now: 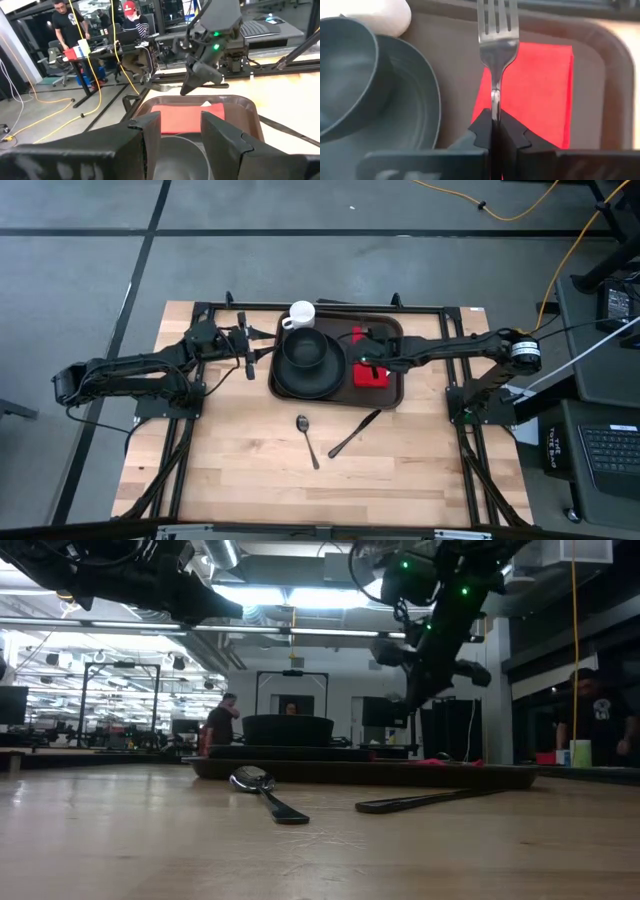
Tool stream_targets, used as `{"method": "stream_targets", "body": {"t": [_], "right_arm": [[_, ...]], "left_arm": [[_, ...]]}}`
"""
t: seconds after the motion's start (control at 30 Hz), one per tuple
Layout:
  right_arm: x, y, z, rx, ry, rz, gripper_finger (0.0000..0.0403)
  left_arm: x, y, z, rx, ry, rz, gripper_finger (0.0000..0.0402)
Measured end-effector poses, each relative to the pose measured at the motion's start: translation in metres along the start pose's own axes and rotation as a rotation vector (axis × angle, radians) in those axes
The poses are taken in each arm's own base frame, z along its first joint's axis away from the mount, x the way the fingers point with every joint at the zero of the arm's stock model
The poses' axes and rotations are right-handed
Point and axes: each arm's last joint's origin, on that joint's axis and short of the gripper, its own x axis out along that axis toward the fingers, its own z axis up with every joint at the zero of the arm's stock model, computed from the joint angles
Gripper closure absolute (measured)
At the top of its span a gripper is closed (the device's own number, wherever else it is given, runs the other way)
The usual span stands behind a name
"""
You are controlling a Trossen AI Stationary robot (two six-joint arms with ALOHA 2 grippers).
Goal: Set up tray
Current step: Put the black fork in the center of the red napkin
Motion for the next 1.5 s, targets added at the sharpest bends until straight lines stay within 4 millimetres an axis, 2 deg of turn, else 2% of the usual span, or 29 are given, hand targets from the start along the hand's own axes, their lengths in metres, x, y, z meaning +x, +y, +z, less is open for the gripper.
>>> {"method": "stream_targets", "body": {"t": [0.3,0.7,1.03,1.33,1.5], "right_arm": [[0.015,-0.012,-0.014,0.116,0.024,0.003,0.0388],[0.034,-0.026,-0.026,0.199,-0.035,0.046,0.0388],[0.038,-0.028,-0.031,0.198,-0.020,0.044,0.0388],[0.064,-0.028,-0.042,0.173,0.000,-0.007,0.0388],[0.068,-0.029,-0.039,0.165,-0.007,-0.013,0.0388]], "left_arm": [[0.000,0.000,0.000,0.000,0.000,0.000,0.0272],[0.000,0.000,0.001,0.004,-0.014,0.003,0.0272],[0.000,0.001,0.003,0.006,-0.026,0.005,0.0272],[0.000,0.001,0.003,0.006,-0.028,0.006,0.0272],[0.000,0.001,0.003,0.007,-0.028,0.006,0.0272]]}}
